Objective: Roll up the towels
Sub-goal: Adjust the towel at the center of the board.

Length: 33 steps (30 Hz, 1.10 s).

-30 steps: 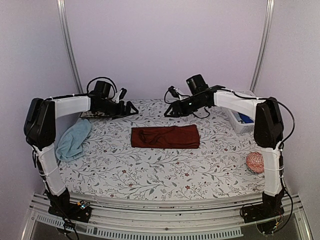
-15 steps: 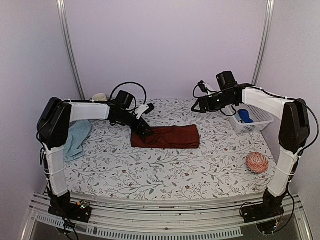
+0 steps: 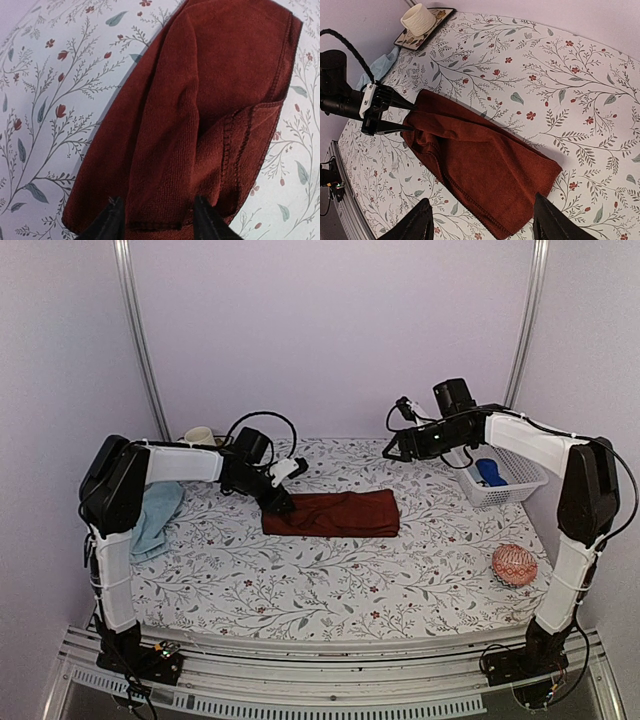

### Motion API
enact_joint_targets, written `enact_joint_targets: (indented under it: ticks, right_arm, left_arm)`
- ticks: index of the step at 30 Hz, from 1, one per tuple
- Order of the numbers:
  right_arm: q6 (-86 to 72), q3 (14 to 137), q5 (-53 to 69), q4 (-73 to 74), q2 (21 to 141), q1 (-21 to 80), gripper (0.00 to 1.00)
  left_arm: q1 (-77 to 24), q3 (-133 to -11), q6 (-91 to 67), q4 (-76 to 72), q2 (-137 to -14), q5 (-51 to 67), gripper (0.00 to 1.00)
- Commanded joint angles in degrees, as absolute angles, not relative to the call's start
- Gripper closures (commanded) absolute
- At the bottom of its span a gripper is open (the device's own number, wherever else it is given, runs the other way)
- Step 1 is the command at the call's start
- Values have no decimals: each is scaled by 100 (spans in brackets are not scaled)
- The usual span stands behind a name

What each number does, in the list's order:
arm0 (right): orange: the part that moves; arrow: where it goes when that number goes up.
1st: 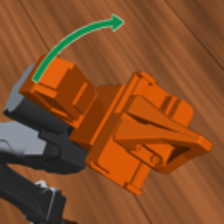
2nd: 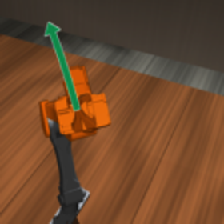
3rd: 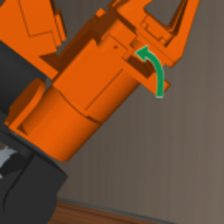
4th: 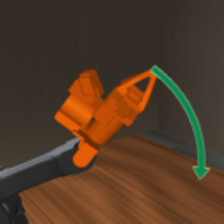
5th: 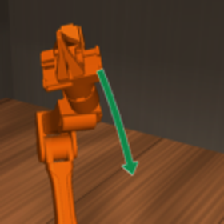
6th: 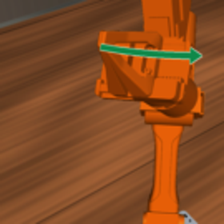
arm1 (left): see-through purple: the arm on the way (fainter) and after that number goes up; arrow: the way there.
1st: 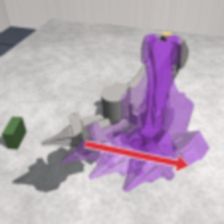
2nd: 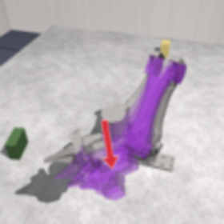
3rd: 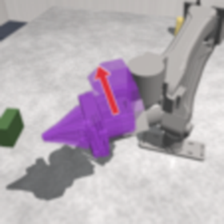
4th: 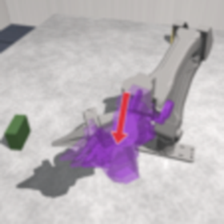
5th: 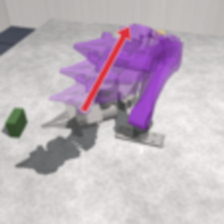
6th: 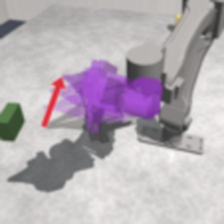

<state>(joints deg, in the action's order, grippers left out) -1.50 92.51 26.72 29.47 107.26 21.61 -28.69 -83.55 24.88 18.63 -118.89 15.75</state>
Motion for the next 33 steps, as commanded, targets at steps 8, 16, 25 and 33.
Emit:
enact_joint_targets:
  ticks: [8, 16, 25, 33]
  right_arm:
    - [-202, 9387, 2786, 2876, 10890, 2104, 31]
    - [-179, 9265, 2889, 2842, 10856, 2102, 30]
    - [-171, 9212, 3043, 2796, 10830, 2112, 28]
    - [-175, 9054, 3058, 2744, 10729, 2112, 28]
  left_arm:
    - [-2874, -8304, 2436, 1758, -11816, 1441, 100]
    - [-2387, -8740, 1227, 2107, -11909, 1934, 100]
    - [-2126, -9451, 537, 2630, -12497, 1898, 83]
    - [-2101, -9886, 298, 2962, -12630, 1285, 25]
